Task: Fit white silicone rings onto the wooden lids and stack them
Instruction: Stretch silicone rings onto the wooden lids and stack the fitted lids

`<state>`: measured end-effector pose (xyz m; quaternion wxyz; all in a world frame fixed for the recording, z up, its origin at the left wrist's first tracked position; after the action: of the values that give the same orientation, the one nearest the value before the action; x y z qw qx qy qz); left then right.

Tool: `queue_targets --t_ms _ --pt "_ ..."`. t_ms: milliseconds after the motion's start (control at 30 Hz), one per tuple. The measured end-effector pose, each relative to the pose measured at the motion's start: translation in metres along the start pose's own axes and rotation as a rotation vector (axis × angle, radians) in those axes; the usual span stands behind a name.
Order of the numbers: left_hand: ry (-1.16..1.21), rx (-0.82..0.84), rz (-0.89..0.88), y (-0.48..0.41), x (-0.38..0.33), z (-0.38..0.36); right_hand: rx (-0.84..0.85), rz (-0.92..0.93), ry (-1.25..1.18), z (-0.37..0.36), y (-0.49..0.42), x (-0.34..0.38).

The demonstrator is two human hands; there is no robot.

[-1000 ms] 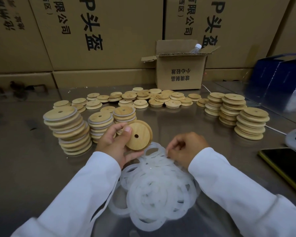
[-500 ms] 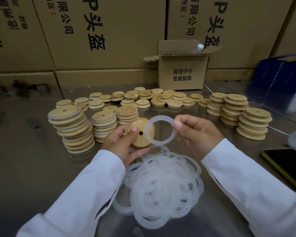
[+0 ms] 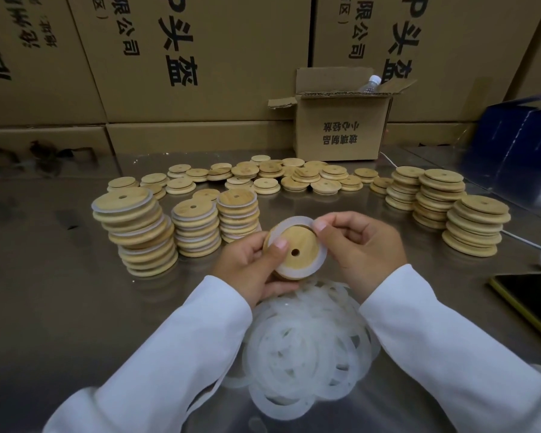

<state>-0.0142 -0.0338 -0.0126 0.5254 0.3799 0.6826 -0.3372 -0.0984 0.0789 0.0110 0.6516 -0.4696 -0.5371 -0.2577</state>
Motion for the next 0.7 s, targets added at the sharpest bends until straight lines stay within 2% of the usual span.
queue_targets --t_ms 133,467,700 --pt "-0.006 0.024 -0.021 -0.0003 0.0002 -0.0004 0.007 0.033 0.057 -0.0003 0.0001 -0.0004" --pt "-0.131 -0.085 -0.093 -0.0005 -0.0015 0.0 0.015 0.084 0.191 -0.0003 0.002 0.001" --pt "-0.161 -0.148 -0.189 0.0003 -0.0061 0.0012 0.06 0.031 0.132 -0.0029 0.0021 0.0047"
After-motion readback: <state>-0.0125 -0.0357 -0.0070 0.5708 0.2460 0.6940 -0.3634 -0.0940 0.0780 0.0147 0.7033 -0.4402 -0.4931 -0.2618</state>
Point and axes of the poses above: each hand's wrist, its own y-axis away from the middle knuckle, its own z-axis out of the back of the hand, x = y × z, the point moved 2 cm from there along -y, towards the middle knuckle, and after that the axes turned 3 degrees about -y, right-handed, at the moved point
